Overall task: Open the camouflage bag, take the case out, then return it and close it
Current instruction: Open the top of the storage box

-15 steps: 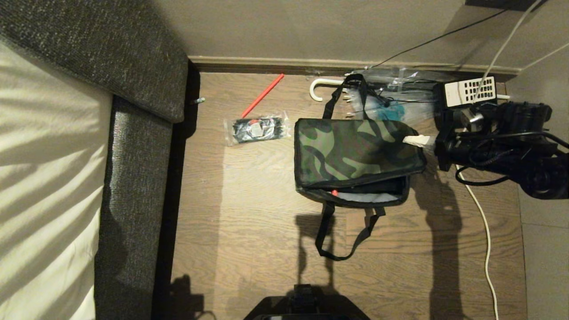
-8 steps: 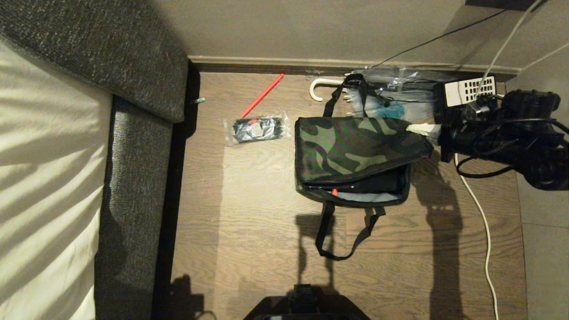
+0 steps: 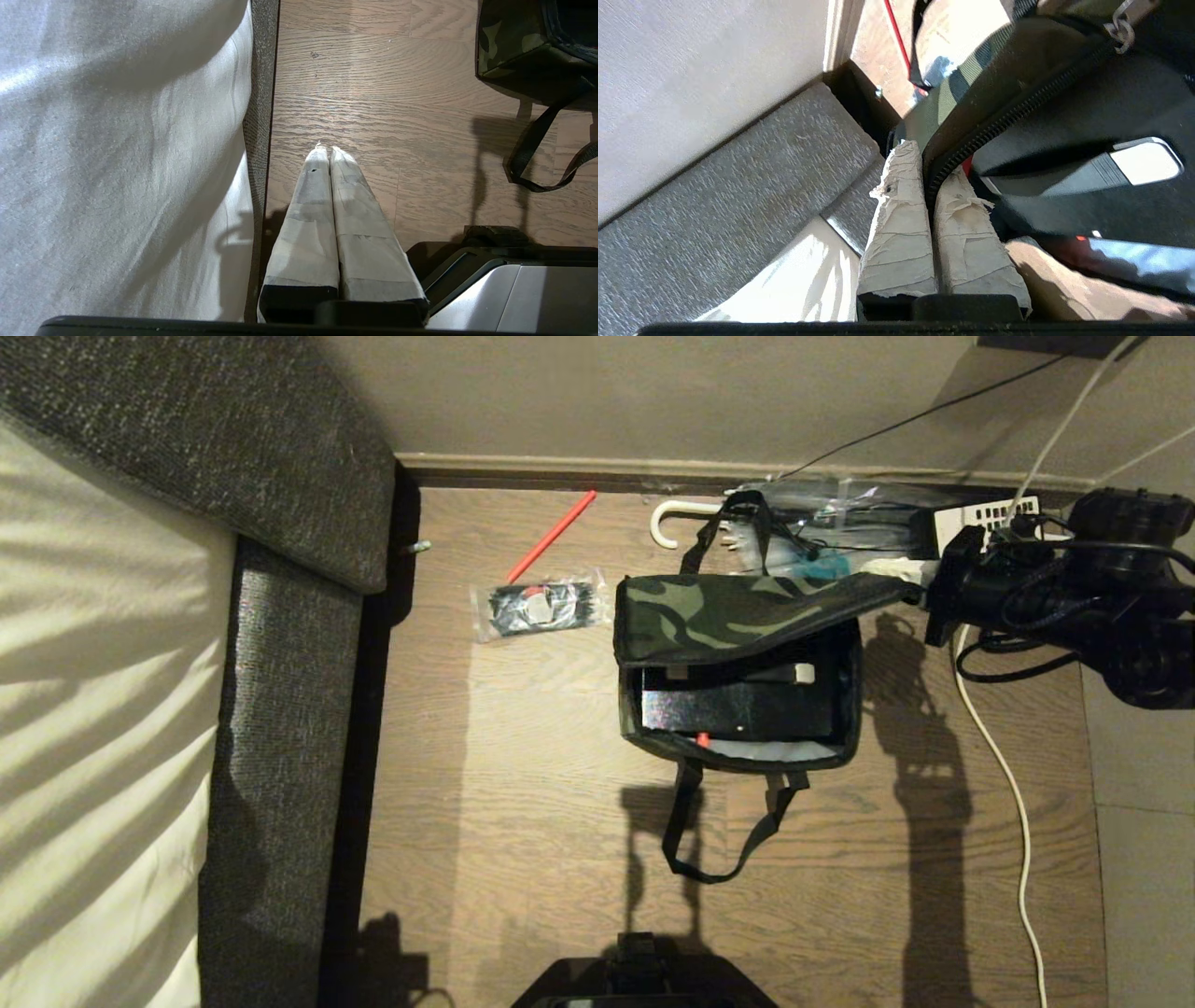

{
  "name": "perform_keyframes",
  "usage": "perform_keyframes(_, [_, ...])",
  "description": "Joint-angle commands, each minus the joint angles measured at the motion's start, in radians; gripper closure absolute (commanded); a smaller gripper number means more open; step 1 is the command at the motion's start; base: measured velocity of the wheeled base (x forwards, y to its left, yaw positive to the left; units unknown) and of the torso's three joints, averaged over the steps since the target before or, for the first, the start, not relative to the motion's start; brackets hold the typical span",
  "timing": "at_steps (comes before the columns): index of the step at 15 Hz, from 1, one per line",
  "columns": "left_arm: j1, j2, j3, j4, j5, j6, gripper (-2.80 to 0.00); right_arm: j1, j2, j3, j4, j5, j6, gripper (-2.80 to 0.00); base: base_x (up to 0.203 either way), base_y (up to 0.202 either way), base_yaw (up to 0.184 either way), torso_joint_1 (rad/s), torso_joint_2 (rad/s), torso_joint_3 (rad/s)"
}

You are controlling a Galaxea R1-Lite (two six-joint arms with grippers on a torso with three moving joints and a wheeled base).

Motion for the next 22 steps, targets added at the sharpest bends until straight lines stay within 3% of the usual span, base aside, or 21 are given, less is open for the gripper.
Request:
perform_keyframes(1, [0.000, -0.002, 0.002, 0.000, 0.000, 0.000, 0.00, -0.001, 0.012, -0.024, -0.005, -0.004, 0.019, 0.00, 0.000, 0.000, 0.000, 0.000, 0.00, 0.000])
perform_keyframes(7, [0.000, -0.001, 0.002, -0.001, 0.000, 0.000, 0.00, -0.003, 0.033, -0.065, -0.006, -0.036, 0.044, 0.00, 0.000, 0.000, 0.000, 0.000, 0.00, 0.000])
perform_keyframes(8, [0.000, 0.000, 0.002, 0.000, 0.000, 0.000, 0.00, -0.004, 0.034, -0.065, -0.005, -0.036, 0.047, -2.80, 0.000, 0.000, 0.000, 0.000, 0.00, 0.000])
perform_keyframes(16, [0.000, -0.001, 0.002, 0.000, 0.000, 0.000, 0.00, -0.011, 0.046, -0.087, -0.027, -0.086, 0.041, -2.80, 0.000, 0.000, 0.000, 0.000, 0.00, 0.000])
perform_keyframes(22, [0.000, -0.002, 0.002, 0.000, 0.000, 0.000, 0.00, -0.011, 0.051, -0.107, -0.149, -0.112, 0.061, -2.80, 0.000, 0.000, 0.000, 0.000, 0.00, 0.000])
